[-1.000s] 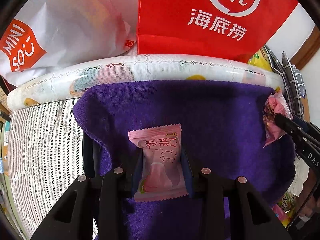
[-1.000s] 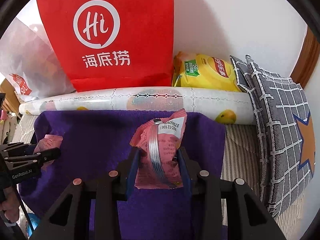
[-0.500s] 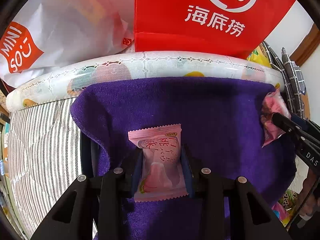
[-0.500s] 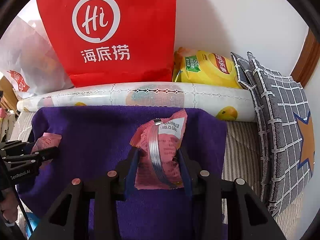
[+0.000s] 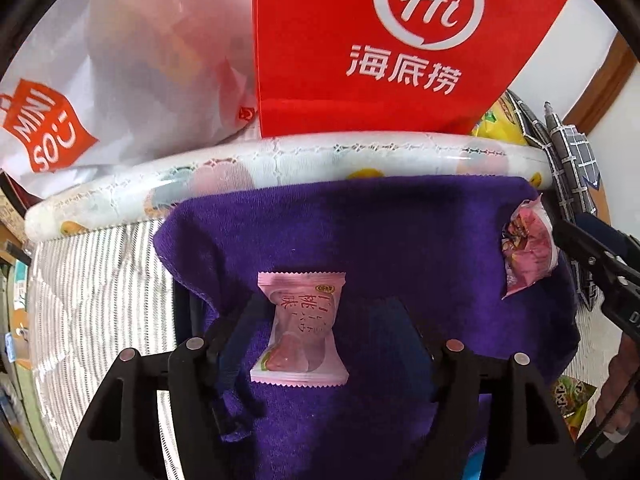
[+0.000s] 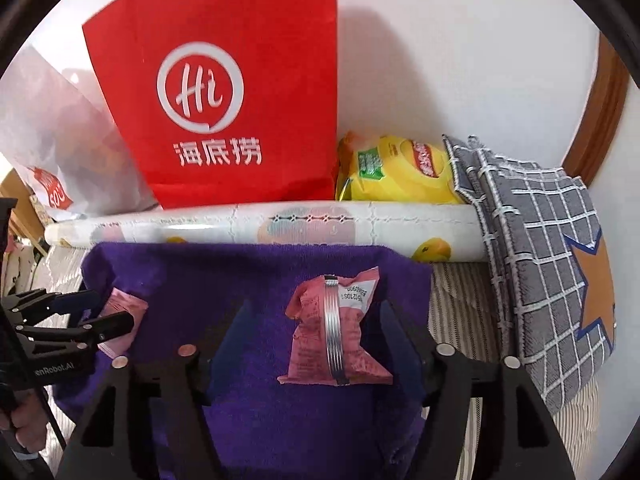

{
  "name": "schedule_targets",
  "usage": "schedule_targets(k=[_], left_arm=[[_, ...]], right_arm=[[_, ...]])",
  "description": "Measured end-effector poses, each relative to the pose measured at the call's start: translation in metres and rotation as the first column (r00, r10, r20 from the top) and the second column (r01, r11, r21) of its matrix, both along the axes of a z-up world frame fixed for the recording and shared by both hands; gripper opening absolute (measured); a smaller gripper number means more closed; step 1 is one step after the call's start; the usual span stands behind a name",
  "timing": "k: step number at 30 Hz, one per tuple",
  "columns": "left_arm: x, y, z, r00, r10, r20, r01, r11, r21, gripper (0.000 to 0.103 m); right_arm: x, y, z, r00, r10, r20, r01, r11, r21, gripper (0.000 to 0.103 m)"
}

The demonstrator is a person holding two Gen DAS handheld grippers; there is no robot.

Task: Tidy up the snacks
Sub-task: 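Open both tools to drop the candy and bag onto the purple towel, then grasp the Lotso lollipop with the left tool while the right tool grasps the yellow-pink chip bag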

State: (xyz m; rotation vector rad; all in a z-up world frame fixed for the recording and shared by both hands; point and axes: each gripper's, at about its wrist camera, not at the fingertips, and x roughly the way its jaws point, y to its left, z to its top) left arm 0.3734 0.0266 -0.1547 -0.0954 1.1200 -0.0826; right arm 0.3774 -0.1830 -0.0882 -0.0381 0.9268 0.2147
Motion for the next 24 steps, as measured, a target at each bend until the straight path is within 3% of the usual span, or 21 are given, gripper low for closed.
schedule_targets(k=[8,15,24], left_arm=[[-0.011,0.001,0.021,0.999,0.002,0.037,-0.003,1.000,0.021,0.068],[-0.030,-0.010,0.053,0.992,-0.020,0.124,0.011,0.998,0.069,0.068],[-0.088,-0.014,0.080,0.979,-0.027,0.200,0.016,0.998,0.059,0.068]], right_arm=[[-0.029,-0.005,0.020,0.998,-0.054,0.042,0.053,0.998,0.021,0.066],[-0.072,-0.007,0.041,0.996,-0.035,0.088,0.040,0.998,-0.050,0.066],[-0.139,-0.019,0.043,0.994,-0.069,0.085,0.073,0.996,-0.049,0.066]])
